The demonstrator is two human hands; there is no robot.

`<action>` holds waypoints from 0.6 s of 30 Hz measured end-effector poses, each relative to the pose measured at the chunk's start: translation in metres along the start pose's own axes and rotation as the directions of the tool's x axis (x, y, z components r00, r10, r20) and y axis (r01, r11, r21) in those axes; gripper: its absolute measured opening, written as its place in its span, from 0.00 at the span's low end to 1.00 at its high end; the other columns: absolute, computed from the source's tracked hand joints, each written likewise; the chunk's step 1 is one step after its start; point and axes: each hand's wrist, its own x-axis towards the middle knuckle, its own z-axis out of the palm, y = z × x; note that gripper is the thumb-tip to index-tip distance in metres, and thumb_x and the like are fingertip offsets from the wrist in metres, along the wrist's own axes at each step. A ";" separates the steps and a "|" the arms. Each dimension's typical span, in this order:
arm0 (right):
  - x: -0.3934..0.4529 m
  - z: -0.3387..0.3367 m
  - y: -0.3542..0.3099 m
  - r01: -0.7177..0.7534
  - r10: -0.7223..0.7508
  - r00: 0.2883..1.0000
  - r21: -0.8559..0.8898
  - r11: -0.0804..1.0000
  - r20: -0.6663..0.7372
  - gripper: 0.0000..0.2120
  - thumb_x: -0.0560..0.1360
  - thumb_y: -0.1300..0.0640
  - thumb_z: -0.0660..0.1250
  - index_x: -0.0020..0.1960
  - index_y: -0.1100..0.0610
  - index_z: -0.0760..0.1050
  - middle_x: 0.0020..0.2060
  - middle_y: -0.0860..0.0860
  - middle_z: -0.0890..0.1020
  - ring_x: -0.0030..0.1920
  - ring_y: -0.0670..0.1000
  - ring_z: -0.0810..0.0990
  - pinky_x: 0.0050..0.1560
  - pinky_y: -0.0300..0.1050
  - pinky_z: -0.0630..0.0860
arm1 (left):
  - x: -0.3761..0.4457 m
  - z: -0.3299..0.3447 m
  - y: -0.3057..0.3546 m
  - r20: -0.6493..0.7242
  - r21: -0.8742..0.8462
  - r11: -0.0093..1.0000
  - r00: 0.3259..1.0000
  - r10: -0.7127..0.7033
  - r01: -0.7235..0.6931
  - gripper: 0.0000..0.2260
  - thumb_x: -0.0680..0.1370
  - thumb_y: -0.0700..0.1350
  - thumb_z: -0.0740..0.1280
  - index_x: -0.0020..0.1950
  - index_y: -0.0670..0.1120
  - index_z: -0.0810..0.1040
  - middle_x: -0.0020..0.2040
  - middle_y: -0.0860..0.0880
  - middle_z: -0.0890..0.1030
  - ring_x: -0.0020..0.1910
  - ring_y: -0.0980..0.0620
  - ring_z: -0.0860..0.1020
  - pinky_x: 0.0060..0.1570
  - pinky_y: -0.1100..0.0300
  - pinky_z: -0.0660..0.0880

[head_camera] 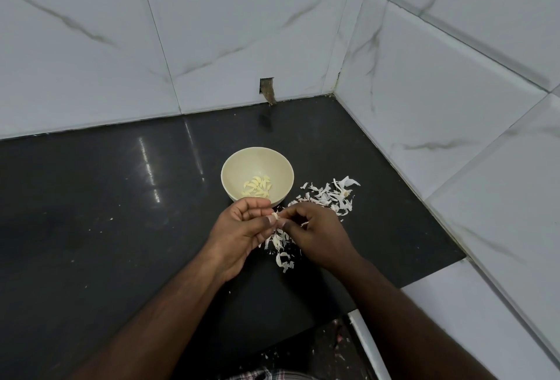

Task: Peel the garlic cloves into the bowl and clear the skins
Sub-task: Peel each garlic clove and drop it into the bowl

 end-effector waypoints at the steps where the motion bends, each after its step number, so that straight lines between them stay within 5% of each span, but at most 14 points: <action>1: 0.001 0.000 0.000 -0.003 0.003 1.000 -0.007 1.000 -0.001 0.03 0.77 0.55 0.71 0.46 0.48 0.82 0.40 0.41 0.83 0.43 0.41 0.81 0.45 0.38 0.77 | -0.001 0.000 0.000 0.005 0.003 1.000 1.000 -0.001 0.001 0.12 0.75 0.28 0.70 0.57 0.38 0.78 0.45 0.44 0.83 0.44 0.47 0.85 0.52 0.57 0.81; 9: 0.001 0.000 -0.002 0.014 -0.012 1.000 -0.109 0.994 0.017 0.05 0.80 0.56 0.64 0.46 0.54 0.76 0.39 0.41 0.76 0.41 0.39 0.74 0.39 0.31 0.65 | -0.002 0.001 -0.002 0.015 0.167 0.983 0.997 0.075 -0.077 0.13 0.72 0.27 0.73 0.53 0.39 0.80 0.48 0.41 0.84 0.50 0.46 0.82 0.57 0.50 0.78; 18: 0.002 0.001 -0.001 -0.033 0.033 0.999 -0.019 0.999 0.030 0.07 0.81 0.56 0.62 0.45 0.54 0.74 0.37 0.46 0.78 0.37 0.43 0.74 0.39 0.41 0.71 | 0.001 0.002 -0.002 -0.007 0.222 0.967 0.991 0.130 -0.125 0.11 0.73 0.26 0.70 0.50 0.41 0.81 0.38 0.47 0.83 0.39 0.52 0.80 0.41 0.62 0.78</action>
